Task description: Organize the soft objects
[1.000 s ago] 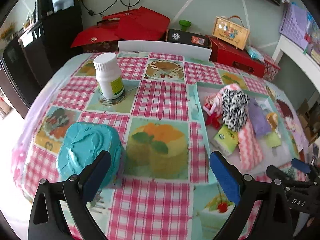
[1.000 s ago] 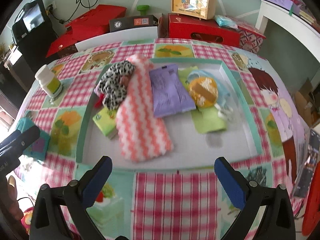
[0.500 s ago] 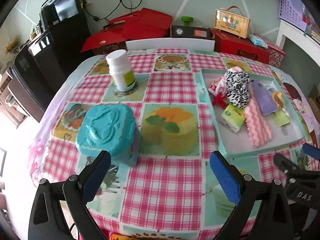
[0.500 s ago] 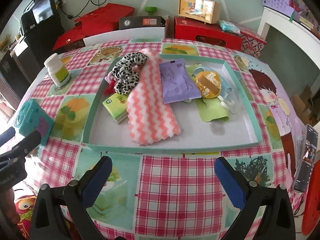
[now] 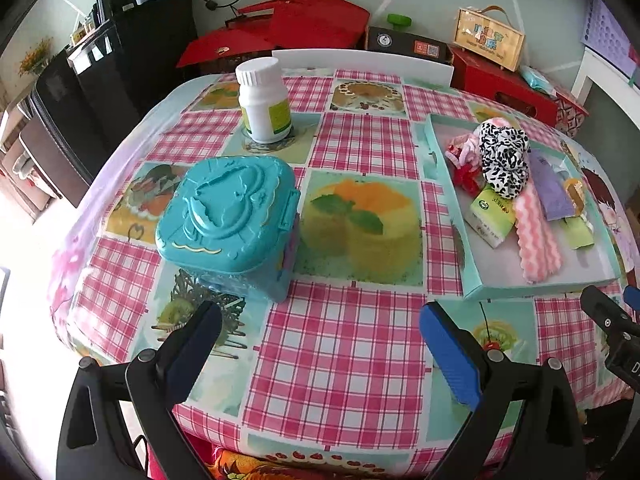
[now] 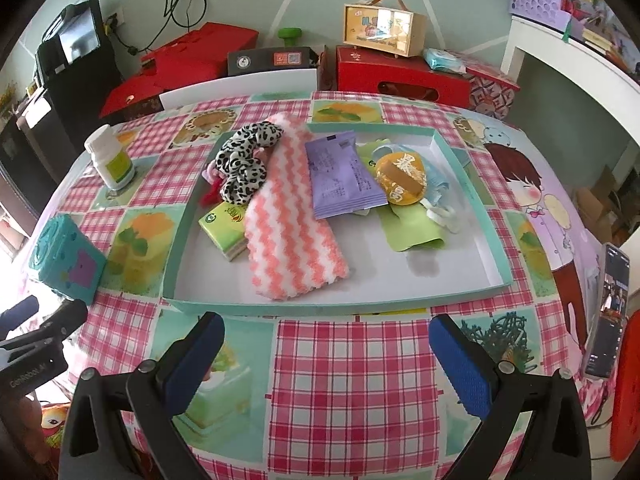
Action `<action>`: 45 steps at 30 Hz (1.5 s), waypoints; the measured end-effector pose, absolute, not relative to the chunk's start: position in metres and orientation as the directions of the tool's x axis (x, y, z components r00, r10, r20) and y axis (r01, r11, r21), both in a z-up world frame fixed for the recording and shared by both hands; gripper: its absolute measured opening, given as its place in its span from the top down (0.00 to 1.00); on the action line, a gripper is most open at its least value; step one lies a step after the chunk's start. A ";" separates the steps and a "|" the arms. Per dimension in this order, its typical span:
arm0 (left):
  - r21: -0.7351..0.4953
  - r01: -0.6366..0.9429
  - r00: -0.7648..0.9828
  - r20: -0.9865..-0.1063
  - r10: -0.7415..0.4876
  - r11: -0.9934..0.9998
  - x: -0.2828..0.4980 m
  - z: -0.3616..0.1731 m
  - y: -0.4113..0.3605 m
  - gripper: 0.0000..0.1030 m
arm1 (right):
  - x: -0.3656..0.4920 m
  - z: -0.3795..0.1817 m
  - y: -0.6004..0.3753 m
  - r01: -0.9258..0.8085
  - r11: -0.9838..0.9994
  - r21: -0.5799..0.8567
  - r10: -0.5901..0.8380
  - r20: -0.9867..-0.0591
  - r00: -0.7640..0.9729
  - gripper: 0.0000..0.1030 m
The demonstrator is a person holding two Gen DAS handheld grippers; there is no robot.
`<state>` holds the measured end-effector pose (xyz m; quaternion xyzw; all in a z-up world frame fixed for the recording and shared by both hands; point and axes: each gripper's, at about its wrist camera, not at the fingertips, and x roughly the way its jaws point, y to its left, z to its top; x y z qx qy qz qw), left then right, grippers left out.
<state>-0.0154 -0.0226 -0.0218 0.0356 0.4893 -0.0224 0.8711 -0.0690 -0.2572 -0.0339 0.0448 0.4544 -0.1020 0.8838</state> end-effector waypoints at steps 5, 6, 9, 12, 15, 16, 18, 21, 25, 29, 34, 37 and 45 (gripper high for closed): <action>0.059 0.078 0.525 -0.851 0.009 0.995 -0.017 -0.022 -0.025 0.04 | -0.073 -0.029 -0.256 0.226 0.974 -0.020 -0.153 -0.793 0.590 0.00; 0.066 0.081 0.526 -0.850 0.014 0.995 -0.017 -0.022 -0.026 0.04 | -0.074 -0.028 -0.256 0.229 0.973 -0.022 -0.157 -0.790 0.593 0.00; 0.085 0.089 0.530 -0.847 0.025 0.992 -0.018 -0.022 -0.029 0.04 | -0.076 -0.025 -0.257 0.236 0.971 -0.026 -0.167 -0.780 0.603 0.00; 0.090 0.094 0.538 -0.843 0.026 0.992 -0.020 -0.020 -0.029 0.04 | -0.077 -0.024 -0.256 0.235 0.971 -0.033 -0.174 -0.772 0.611 0.00; 0.088 0.090 0.537 -0.843 0.026 0.992 -0.020 -0.020 -0.028 0.04 | -0.078 -0.022 -0.253 0.232 0.972 -0.045 -0.183 -0.766 0.616 0.00; 0.086 0.088 0.538 -0.843 0.025 0.992 -0.020 -0.019 -0.027 0.04 | -0.079 -0.021 -0.252 0.232 0.971 -0.052 -0.189 -0.763 0.618 0.00; 0.081 0.082 0.538 -0.843 0.024 0.993 -0.021 -0.019 -0.026 0.04 | -0.080 -0.020 -0.250 0.229 0.971 -0.062 -0.195 -0.758 0.623 0.00; 0.072 0.080 0.539 -0.842 0.017 0.994 -0.021 -0.018 -0.024 0.04 | -0.080 -0.019 -0.249 0.222 0.972 -0.072 -0.199 -0.754 0.626 0.00; 0.073 0.079 0.542 -0.840 0.018 0.994 -0.021 -0.018 -0.025 0.04 | -0.080 -0.019 -0.247 0.218 0.972 -0.082 -0.204 -0.752 0.627 0.00; 0.074 0.081 0.544 -0.839 0.018 0.994 -0.022 -0.018 -0.025 0.04 | -0.080 -0.019 -0.247 0.217 0.972 -0.085 -0.206 -0.751 0.627 0.00; 0.072 0.084 0.543 -0.839 0.014 0.994 -0.022 -0.018 -0.025 0.04 | -0.080 -0.019 -0.247 0.217 0.973 -0.084 -0.205 -0.752 0.627 0.00; 0.071 0.091 0.542 -0.840 0.011 0.993 -0.022 -0.018 -0.026 0.04 | -0.080 -0.019 -0.247 0.216 0.973 -0.086 -0.206 -0.751 0.628 0.00; 0.080 0.091 0.541 -0.841 0.018 0.993 -0.021 -0.019 -0.027 0.04 | -0.080 -0.019 -0.246 0.215 0.972 -0.090 -0.208 -0.750 0.628 0.00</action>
